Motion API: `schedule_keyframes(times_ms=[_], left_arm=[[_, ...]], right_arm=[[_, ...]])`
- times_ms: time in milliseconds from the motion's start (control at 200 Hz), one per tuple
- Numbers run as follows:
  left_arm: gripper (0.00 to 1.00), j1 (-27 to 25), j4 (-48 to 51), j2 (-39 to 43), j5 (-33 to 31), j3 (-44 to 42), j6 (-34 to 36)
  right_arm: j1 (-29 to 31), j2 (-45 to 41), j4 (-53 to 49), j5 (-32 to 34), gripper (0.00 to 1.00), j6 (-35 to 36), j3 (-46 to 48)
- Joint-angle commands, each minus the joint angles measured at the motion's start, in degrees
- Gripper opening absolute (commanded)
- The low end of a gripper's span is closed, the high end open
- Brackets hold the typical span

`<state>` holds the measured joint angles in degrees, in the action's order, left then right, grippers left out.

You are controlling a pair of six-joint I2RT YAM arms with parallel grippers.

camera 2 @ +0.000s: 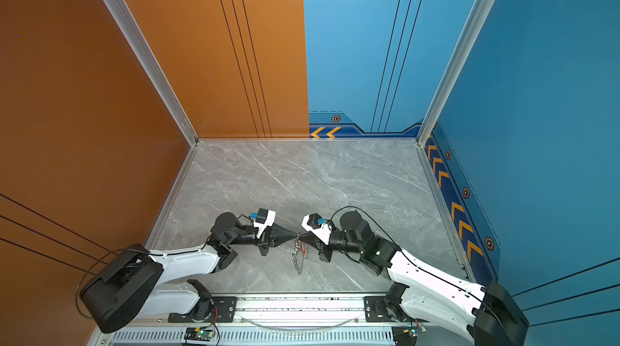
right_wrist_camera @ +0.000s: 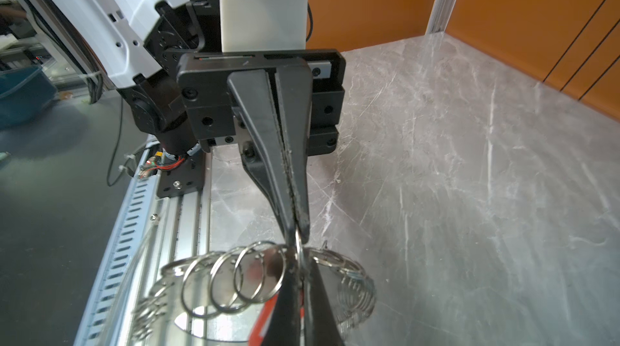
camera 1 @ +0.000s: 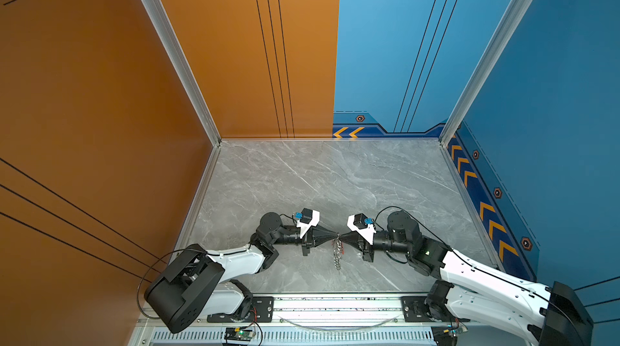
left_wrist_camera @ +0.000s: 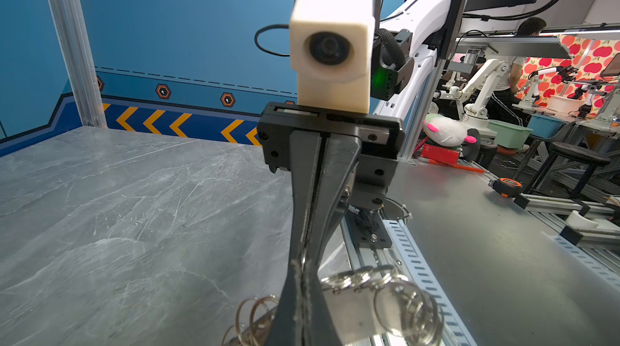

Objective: Put the keys on the keyring

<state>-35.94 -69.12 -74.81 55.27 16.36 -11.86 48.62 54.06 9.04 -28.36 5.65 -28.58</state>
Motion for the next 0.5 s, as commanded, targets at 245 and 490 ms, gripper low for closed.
schedule_keyframes(times_ms=[245, 490], left_arm=[[0.23, -0.53, 17.07, 5.20, -2.48, 1.62, 10.31], [0.36, -1.50, 23.43, 7.49, -4.96, 2.64, 12.52]], right_arm=[[2.48, 0.72, -29.30, 12.32, 0.00, 8.79, -15.96], [6.39, 8.02, -45.59, 17.63, 0.00, 14.54, -27.34]])
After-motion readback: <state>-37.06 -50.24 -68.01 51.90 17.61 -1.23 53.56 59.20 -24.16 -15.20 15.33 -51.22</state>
